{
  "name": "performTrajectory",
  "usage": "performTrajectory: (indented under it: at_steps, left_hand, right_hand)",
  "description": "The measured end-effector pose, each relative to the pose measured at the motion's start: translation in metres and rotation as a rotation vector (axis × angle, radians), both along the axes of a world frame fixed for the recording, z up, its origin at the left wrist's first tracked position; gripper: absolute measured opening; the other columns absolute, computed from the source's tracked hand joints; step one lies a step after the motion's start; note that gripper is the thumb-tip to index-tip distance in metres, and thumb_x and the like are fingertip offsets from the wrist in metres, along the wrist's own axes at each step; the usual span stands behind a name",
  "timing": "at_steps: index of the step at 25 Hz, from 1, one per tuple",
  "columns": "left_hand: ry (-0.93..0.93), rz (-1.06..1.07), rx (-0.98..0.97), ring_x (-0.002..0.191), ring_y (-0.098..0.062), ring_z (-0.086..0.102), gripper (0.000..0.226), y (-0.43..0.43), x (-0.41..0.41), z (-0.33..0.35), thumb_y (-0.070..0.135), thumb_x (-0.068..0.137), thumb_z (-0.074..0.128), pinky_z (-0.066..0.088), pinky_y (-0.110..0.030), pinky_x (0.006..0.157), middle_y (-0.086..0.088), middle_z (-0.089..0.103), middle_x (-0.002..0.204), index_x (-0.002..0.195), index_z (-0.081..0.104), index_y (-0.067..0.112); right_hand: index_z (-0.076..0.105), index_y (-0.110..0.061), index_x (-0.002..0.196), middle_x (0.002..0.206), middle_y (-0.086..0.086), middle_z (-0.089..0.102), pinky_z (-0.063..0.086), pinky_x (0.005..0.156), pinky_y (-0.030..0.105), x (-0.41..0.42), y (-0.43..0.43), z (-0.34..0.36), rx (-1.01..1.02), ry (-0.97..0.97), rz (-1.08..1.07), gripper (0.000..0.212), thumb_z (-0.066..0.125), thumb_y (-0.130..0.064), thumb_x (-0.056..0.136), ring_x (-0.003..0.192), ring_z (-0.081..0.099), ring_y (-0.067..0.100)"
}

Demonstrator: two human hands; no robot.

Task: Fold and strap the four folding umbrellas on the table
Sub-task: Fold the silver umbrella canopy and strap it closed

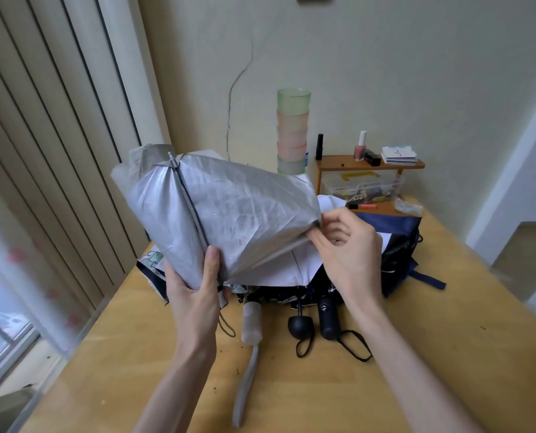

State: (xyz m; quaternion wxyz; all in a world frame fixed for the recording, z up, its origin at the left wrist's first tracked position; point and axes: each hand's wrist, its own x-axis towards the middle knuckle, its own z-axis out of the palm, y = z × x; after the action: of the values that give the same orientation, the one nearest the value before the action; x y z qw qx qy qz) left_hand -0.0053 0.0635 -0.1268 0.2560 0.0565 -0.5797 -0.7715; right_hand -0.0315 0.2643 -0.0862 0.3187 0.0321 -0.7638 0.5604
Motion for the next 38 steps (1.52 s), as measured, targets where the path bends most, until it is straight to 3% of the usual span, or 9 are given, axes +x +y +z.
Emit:
performTrajectory:
  at_steps: [3,8,11,14,18,24,28,33,38]
  left_hand:
    - [0.006,0.018,0.026,0.103,-0.031,0.07,0.054,0.0,0.0,0.001,0.044,0.094,0.077,0.059,-0.055,0.076,-0.003,0.072,0.12,0.138,0.055,0.022]
    - [0.038,-0.007,0.068,0.073,-0.01,0.064,0.042,-0.001,-0.001,0.001,0.022,0.098,0.073,0.053,-0.028,0.054,0.007,0.069,0.091,0.135,0.053,0.016]
    - [0.035,-0.024,0.015,0.071,-0.015,0.063,0.051,-0.002,0.0,-0.002,0.015,0.093,0.079,0.053,-0.03,0.055,0.0,0.067,0.097,0.136,0.05,0.019]
    - [0.025,-0.048,-0.049,0.065,-0.019,0.057,0.06,-0.003,-0.001,-0.004,0.009,0.088,0.084,0.05,-0.031,0.054,-0.005,0.063,0.092,0.134,0.048,0.022]
    - [0.026,-0.11,-0.083,0.073,-0.023,0.058,0.074,-0.009,-0.004,-0.005,0.011,0.08,0.092,0.052,-0.027,0.056,-0.01,0.063,0.1,0.138,0.048,0.023]
    - [0.03,-0.163,-0.113,0.076,-0.017,0.064,0.073,-0.008,-0.001,-0.002,0.006,0.081,0.09,0.054,-0.028,0.06,-0.001,0.07,0.101,0.138,0.05,0.026]
    - [0.049,-0.211,-0.156,0.07,-0.018,0.057,0.077,-0.005,0.001,-0.001,0.015,0.072,0.092,0.051,-0.026,0.056,-0.007,0.065,0.096,0.136,0.051,0.024]
    - [0.102,-0.126,-0.138,0.114,-0.001,0.066,0.057,0.001,0.005,0.003,0.031,0.091,0.075,0.056,-0.022,0.092,0.023,0.068,0.125,0.142,0.051,0.036]
    - [0.116,-0.075,-0.131,0.093,0.005,0.067,0.046,0.004,0.007,0.006,0.015,0.096,0.073,0.055,-0.012,0.068,0.025,0.067,0.111,0.133,0.052,0.034]
  right_hand:
    - [0.074,-0.02,0.092,0.084,-0.009,0.078,0.062,0.083,0.028,-0.004,0.006,-0.001,-0.009,0.01,0.079,0.021,0.075,0.001,0.094,0.085,0.076,0.007]
    - [0.074,-0.01,0.116,0.106,0.005,0.081,0.059,0.093,0.027,-0.007,0.006,-0.003,-0.439,-0.086,0.358,0.032,0.068,0.013,0.094,0.101,0.077,0.017]
    - [0.071,-0.007,0.129,0.122,0.014,0.076,0.056,0.105,0.04,-0.005,0.007,0.0,-0.585,-0.275,0.609,0.032,0.062,-0.006,0.098,0.116,0.072,0.027]
    - [0.08,-0.012,0.115,0.113,0.008,0.08,0.061,0.094,0.036,-0.005,0.009,0.004,-0.493,-0.362,0.461,0.028,0.074,-0.034,0.099,0.107,0.074,0.021]
    - [0.077,-0.009,0.106,0.097,0.004,0.082,0.059,0.082,0.025,-0.009,0.019,0.002,-0.472,-0.22,0.254,0.015,0.076,-0.019,0.097,0.088,0.072,0.013]
    - [0.077,-0.012,0.118,0.119,0.01,0.078,0.058,0.101,0.038,-0.005,0.016,0.013,-0.589,-0.337,0.418,0.023,0.071,-0.026,0.101,0.118,0.072,0.025]
    - [0.077,-0.018,0.12,0.112,-0.003,0.081,0.056,0.103,0.033,-0.001,0.016,0.016,-0.454,-0.3,0.334,0.025,0.072,-0.033,0.1,0.111,0.075,0.011]
    - [0.072,-0.011,0.127,0.121,0.004,0.078,0.057,0.098,0.029,-0.006,0.023,0.02,-0.683,-0.194,0.401,0.025,0.062,-0.017,0.105,0.119,0.072,0.017]
    - [0.067,-0.01,0.135,0.13,0.007,0.075,0.054,0.107,0.037,-0.004,0.025,0.025,-0.825,-0.196,0.555,0.03,0.055,-0.015,0.107,0.123,0.07,0.021]
